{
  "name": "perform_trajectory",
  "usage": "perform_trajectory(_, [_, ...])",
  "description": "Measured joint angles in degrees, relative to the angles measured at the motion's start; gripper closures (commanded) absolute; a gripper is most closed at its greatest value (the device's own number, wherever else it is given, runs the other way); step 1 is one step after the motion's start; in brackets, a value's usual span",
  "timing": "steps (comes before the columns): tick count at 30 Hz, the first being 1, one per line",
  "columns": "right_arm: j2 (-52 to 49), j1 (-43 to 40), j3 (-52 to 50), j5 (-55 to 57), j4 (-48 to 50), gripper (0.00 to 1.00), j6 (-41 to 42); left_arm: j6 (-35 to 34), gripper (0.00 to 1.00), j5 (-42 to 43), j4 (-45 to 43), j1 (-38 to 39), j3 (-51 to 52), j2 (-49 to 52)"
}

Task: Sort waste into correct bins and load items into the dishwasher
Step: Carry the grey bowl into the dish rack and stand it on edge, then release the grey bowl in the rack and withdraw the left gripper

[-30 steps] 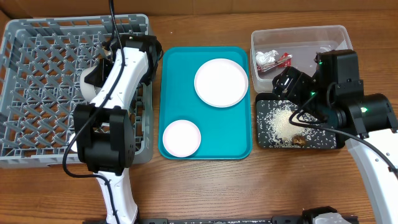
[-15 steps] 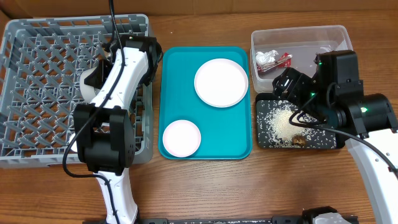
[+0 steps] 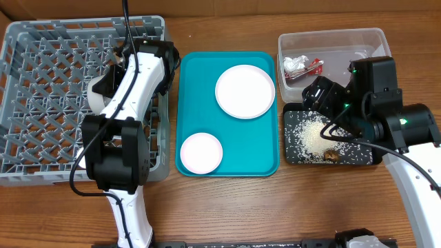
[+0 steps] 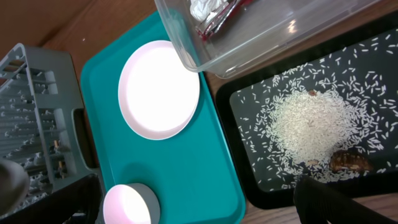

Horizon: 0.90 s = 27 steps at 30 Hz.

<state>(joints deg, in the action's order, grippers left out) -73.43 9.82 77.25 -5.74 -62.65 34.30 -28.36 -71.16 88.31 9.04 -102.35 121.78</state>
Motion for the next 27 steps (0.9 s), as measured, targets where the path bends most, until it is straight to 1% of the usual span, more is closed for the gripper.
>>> perform_trajectory(7, [0.0,0.0,0.0,0.0,-0.8,0.00,0.0,0.0,0.96,-0.2,0.2,0.4,0.0,0.2])
perform_trajectory(13, [0.0,0.0,0.0,0.0,-1.0,0.00,0.0,0.0,0.96,0.9,-2.3,0.3,0.0,0.2])
perform_trajectory(15, [0.0,0.0,0.0,0.0,-1.0,0.00,0.0,0.0,0.93,1.4,-2.6,0.3,0.0,0.2])
perform_trajectory(19, [0.0,0.0,0.0,0.0,-1.0,0.00,0.0,0.2,0.80,4.0,-2.4,1.1,0.0,0.2])
perform_trajectory(25, [0.0,0.0,0.0,0.0,-1.0,0.00,0.0,0.2,0.77,12.0,-1.8,3.7,0.1,0.3])
perform_trajectory(27, [0.0,0.0,0.0,0.0,-1.0,0.00,0.0,0.2,0.74,13.8,-1.7,4.0,0.1,0.3])
